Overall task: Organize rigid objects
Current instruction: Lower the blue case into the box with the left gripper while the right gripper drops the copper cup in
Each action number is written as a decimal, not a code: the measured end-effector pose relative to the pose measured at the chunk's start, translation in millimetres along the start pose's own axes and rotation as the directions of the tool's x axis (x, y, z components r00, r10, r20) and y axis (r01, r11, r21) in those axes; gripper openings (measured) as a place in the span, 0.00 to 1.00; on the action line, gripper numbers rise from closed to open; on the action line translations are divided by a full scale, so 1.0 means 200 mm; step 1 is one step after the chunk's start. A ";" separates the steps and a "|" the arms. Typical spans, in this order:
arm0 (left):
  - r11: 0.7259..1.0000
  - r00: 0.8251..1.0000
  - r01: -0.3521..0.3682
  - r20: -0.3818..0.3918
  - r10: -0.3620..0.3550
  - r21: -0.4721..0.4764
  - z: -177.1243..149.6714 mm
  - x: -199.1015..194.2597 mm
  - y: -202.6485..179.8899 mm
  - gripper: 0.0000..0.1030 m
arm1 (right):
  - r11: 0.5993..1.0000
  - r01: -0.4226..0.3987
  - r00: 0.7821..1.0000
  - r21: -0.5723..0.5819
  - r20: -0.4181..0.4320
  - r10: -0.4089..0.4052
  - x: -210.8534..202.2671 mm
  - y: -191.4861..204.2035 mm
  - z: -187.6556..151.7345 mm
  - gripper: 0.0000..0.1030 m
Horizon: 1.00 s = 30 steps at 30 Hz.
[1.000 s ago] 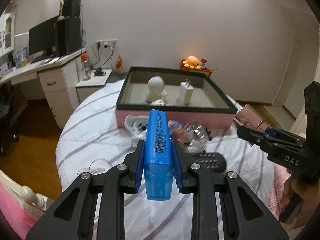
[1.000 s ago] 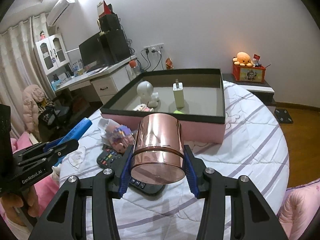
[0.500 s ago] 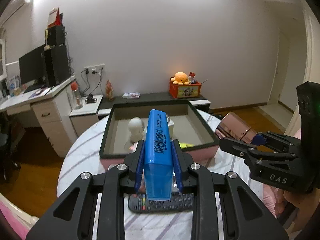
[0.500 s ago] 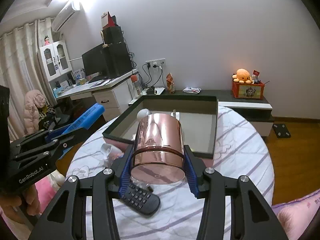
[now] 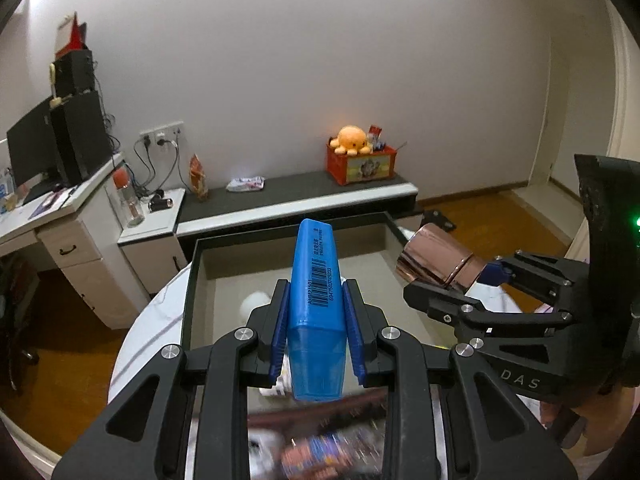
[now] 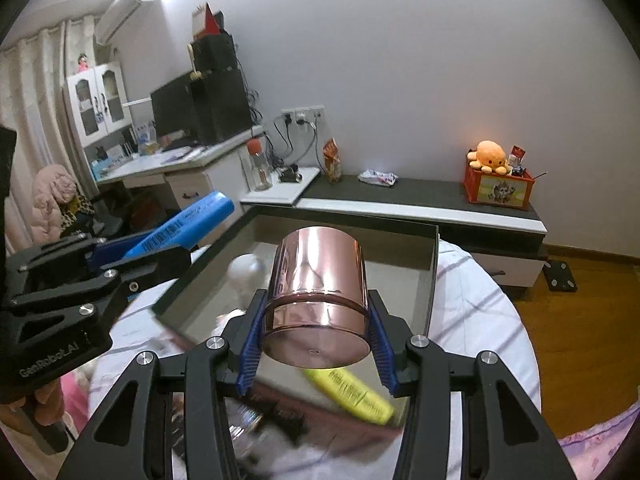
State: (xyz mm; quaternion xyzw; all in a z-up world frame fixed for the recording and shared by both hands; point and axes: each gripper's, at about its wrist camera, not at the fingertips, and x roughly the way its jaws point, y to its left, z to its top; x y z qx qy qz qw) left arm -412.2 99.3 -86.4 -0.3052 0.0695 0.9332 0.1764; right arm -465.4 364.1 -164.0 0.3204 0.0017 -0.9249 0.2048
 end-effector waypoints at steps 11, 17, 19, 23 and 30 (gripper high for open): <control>0.999 0.980 -0.001 -0.198 0.008 0.039 0.07 0.58 0.01 0.25 | 0.997 0.074 0.985 -0.021 -0.157 -0.076 0.41 -0.18 0.10 0.47; 0.999 0.966 -0.003 -0.259 0.017 0.054 0.00 0.72 -0.01 0.26 | 0.997 0.068 0.972 -0.021 -0.222 -0.071 0.48 -0.22 0.07 0.47; 0.998 0.963 -0.020 -0.267 0.036 0.064 -0.02 0.73 -0.02 0.26 | 0.996 0.086 0.970 -0.030 -0.224 -0.091 0.47 -0.22 0.08 0.47; 0.998 0.966 -0.037 -0.255 0.048 0.047 -0.03 0.70 -0.02 0.28 | 0.994 0.106 0.972 -0.033 -0.207 -0.111 0.44 -0.21 0.07 0.48; 0.991 0.973 -0.134 -0.187 0.133 0.006 -0.02 0.52 0.05 0.84 | 0.987 0.161 0.981 -0.010 -0.112 -0.161 0.24 -0.18 0.10 0.82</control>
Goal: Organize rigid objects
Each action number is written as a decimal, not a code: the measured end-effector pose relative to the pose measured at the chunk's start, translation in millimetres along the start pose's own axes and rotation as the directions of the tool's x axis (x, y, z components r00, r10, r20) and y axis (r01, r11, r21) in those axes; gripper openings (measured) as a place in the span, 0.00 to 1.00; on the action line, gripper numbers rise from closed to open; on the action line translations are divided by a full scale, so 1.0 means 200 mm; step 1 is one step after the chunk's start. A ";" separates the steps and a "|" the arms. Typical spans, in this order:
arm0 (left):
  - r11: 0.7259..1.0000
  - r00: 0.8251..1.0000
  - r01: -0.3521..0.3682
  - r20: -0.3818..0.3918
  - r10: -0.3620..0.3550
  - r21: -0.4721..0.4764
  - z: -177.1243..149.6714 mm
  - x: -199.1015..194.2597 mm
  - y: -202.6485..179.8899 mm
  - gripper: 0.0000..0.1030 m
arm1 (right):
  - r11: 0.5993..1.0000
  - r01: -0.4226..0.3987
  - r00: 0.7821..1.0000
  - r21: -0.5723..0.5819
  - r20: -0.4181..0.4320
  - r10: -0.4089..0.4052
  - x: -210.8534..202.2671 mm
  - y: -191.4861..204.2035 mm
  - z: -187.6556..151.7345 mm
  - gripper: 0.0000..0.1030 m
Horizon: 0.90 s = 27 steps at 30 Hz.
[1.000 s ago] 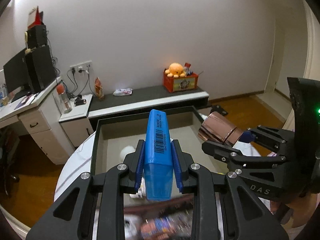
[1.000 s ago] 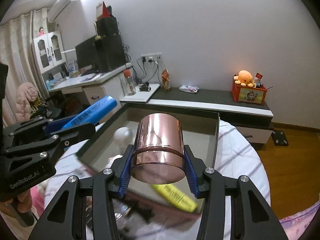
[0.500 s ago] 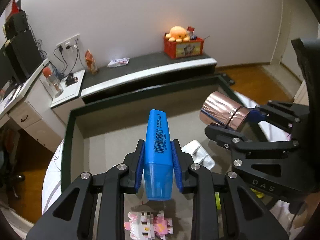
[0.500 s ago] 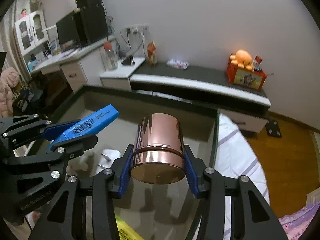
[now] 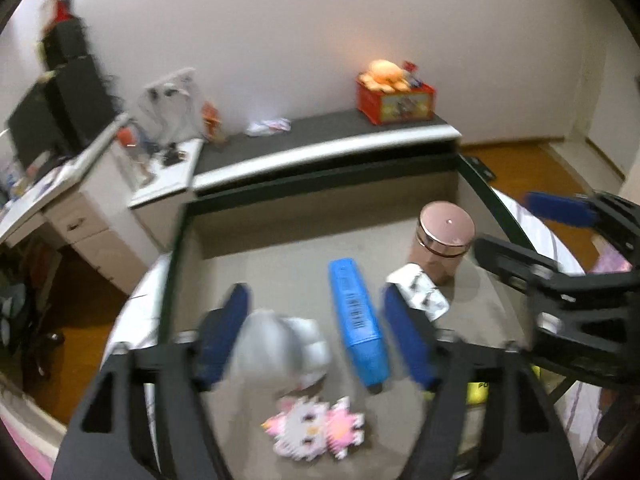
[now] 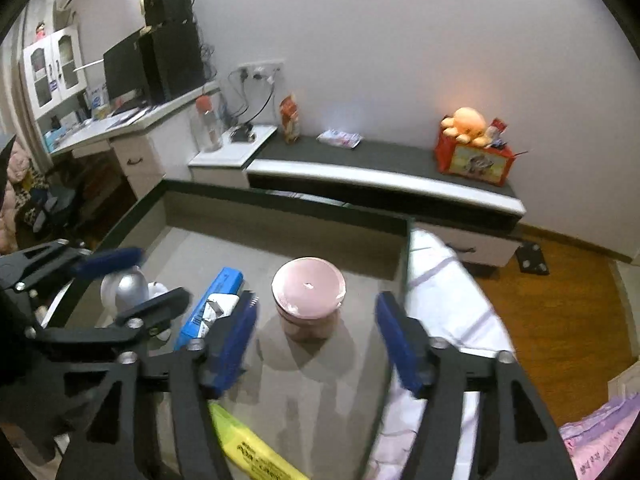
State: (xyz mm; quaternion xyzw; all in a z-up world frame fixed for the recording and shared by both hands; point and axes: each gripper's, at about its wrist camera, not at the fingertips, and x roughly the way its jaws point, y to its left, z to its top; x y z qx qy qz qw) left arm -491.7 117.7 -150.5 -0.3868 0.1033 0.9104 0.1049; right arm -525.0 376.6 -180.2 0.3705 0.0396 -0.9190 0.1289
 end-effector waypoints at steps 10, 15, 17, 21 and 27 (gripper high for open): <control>0.993 0.964 -0.024 0.260 0.054 -0.115 -0.23 -0.61 0.17 1.00 | 0.999 -0.029 0.972 -0.034 0.231 0.036 -0.52 0.16 -0.14 1.00; 0.987 0.938 -0.046 0.333 0.095 -0.152 -0.41 -0.87 0.20 1.00 | 0.999 -0.014 0.948 -0.042 0.317 0.026 -0.72 0.27 -0.28 1.00; 0.986 0.932 -0.013 0.356 0.071 -0.164 -0.48 -0.97 0.21 1.00 | 0.999 0.016 0.936 -0.036 0.351 -0.003 -0.79 0.30 -0.34 1.00; 0.981 0.916 0.020 0.397 0.058 -0.190 -0.61 -1.11 0.20 1.00 | 0.999 0.053 0.912 -0.010 0.407 -0.044 -0.94 0.36 -0.46 1.00; 0.984 0.901 0.005 0.427 0.074 -0.180 -0.77 -1.25 0.17 1.00 | 0.997 0.059 0.885 0.050 0.459 -0.076 -1.13 0.40 -0.60 1.00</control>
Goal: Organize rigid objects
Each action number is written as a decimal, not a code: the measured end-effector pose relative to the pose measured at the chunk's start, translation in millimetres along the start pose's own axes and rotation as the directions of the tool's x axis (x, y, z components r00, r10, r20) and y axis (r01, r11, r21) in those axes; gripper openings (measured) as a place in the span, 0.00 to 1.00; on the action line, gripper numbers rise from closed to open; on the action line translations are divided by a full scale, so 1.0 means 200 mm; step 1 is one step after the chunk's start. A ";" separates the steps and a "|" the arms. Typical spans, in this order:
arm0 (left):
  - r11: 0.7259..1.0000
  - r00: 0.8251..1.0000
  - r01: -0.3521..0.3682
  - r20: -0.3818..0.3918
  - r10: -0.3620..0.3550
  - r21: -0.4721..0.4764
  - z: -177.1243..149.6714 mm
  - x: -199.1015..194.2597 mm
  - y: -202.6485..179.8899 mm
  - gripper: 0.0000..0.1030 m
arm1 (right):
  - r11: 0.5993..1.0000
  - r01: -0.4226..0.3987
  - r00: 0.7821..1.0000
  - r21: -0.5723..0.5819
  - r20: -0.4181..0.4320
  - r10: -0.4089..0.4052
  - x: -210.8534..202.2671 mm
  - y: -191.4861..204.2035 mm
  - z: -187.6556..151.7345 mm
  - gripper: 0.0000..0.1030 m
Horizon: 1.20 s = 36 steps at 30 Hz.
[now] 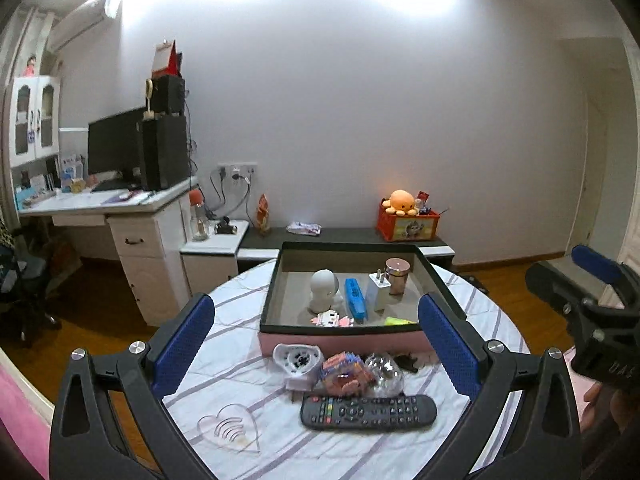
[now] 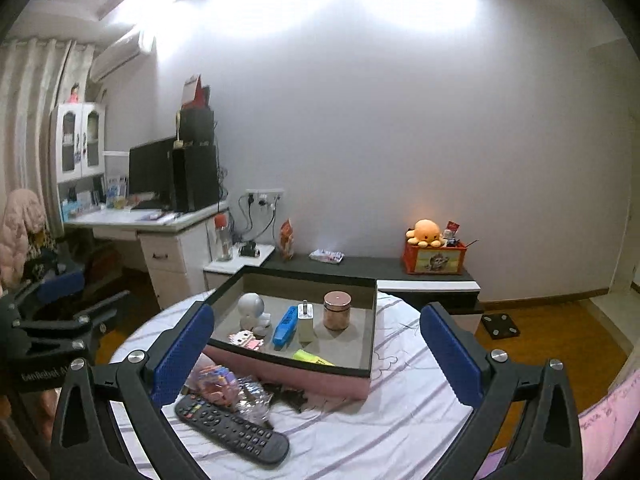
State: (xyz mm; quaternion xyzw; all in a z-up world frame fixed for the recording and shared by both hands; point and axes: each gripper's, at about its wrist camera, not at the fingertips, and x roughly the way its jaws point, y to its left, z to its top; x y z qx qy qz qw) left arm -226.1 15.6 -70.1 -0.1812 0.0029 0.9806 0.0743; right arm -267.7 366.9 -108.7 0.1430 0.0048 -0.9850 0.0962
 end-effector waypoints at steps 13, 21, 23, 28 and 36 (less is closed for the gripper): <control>1.000 0.998 0.023 0.064 -0.024 0.018 -0.05 -0.25 0.02 1.00 | 0.997 0.003 0.999 0.077 0.053 -0.008 -0.25 0.04 -0.08 1.00; 0.999 0.996 0.033 0.077 -0.036 0.033 -0.07 -0.32 -0.01 1.00 | 0.997 0.006 0.999 0.071 0.039 -0.009 -0.30 0.05 -0.10 1.00; 0.999 0.997 0.029 0.075 -0.032 0.037 -0.07 -0.32 -0.01 1.00 | 0.997 0.003 0.999 0.074 0.033 -0.005 -0.30 0.05 -0.10 1.00; 0.999 0.998 0.024 0.066 -0.026 0.026 -0.08 -0.32 0.00 1.00 | 0.997 -0.002 1.000 0.074 0.026 0.000 -0.31 0.06 -0.10 1.00; 1.000 0.999 0.016 0.041 -0.016 0.011 -0.11 -0.29 0.04 1.00 | 0.996 -0.006 1.000 0.085 0.005 0.006 -0.29 0.05 -0.12 1.00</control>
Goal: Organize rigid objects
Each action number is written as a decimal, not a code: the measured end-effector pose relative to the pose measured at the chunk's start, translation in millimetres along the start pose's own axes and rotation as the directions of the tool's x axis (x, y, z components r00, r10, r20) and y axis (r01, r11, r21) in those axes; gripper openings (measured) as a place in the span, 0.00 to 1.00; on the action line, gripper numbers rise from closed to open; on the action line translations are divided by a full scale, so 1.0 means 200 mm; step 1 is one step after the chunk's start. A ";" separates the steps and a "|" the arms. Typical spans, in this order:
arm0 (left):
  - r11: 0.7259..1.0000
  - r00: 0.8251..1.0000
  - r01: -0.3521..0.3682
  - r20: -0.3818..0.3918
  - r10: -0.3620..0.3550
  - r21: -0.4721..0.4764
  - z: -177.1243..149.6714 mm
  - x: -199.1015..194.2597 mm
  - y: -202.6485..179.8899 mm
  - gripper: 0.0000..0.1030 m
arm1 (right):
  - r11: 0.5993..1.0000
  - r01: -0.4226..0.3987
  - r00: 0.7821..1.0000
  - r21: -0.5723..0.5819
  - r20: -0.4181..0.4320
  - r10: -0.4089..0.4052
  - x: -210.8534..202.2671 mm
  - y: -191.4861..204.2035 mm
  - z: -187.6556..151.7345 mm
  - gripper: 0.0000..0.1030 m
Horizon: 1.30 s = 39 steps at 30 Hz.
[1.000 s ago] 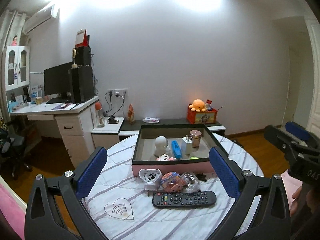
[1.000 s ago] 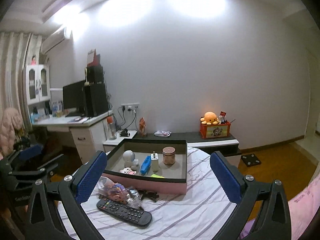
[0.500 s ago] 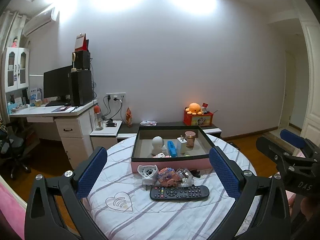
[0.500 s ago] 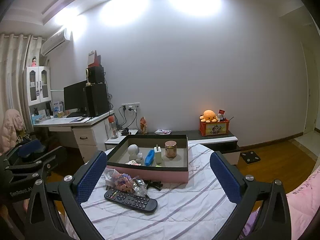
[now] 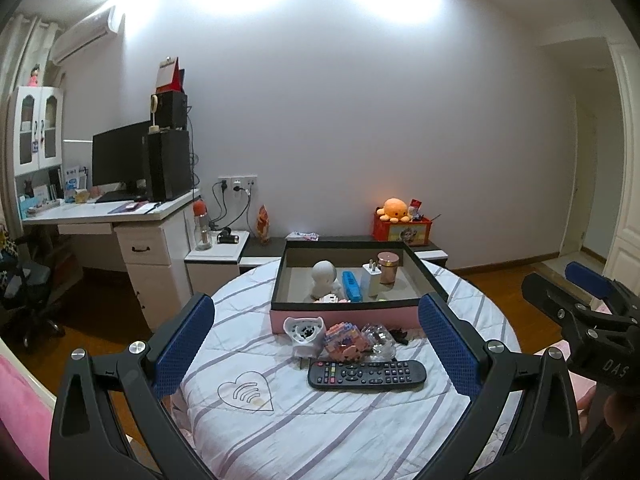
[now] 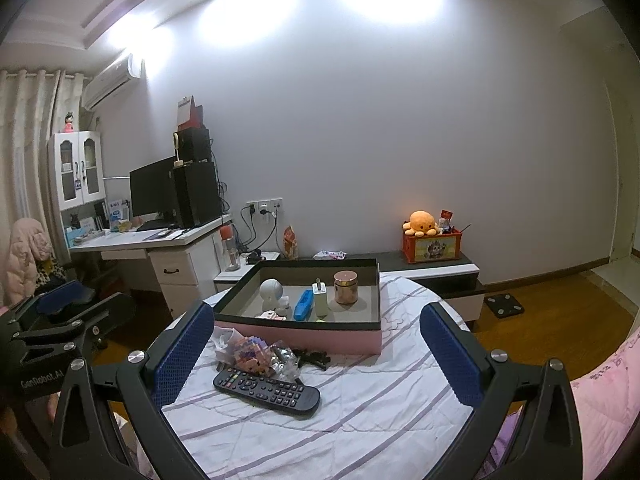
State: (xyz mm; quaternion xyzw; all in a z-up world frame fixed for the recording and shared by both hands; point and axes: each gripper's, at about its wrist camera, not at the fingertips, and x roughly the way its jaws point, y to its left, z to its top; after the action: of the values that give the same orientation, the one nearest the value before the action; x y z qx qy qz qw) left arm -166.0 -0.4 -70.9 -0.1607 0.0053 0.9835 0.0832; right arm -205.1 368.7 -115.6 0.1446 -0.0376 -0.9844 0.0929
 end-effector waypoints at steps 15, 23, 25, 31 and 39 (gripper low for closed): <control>1.000 0.988 0.029 -0.153 -0.029 0.002 -0.16 0.25 0.01 1.00 | 1.000 -0.001 0.993 0.020 -0.115 0.004 0.23 -0.04 -0.12 1.00; 0.999 0.974 0.021 -0.225 -0.028 -0.033 -0.23 0.40 0.07 1.00 | 1.000 -0.022 0.974 0.003 -0.228 0.022 0.46 -0.02 -0.22 1.00; 0.999 0.968 0.010 -0.251 -0.021 -0.043 -0.26 0.45 0.10 1.00 | 0.999 -0.033 0.966 -0.003 -0.256 0.031 0.52 -0.01 -0.25 1.00; 0.996 0.952 -0.009 -0.305 -0.019 -0.090 -0.32 0.55 0.19 1.00 | 0.997 -0.075 0.942 -0.036 -0.331 0.059 0.70 0.06 -0.29 1.00; 0.996 0.940 -0.023 -0.342 -0.010 -0.091 -0.37 0.63 0.24 1.00 | 0.990 -0.134 0.900 -0.049 -0.423 0.101 0.92 0.12 -0.32 0.90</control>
State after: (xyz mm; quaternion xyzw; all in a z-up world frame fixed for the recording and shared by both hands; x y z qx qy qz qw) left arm -268.7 -30.0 -182.1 -0.3327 -0.0259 0.9401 0.0700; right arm -355.8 307.4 -226.1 0.3466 0.0127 -0.9235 0.1637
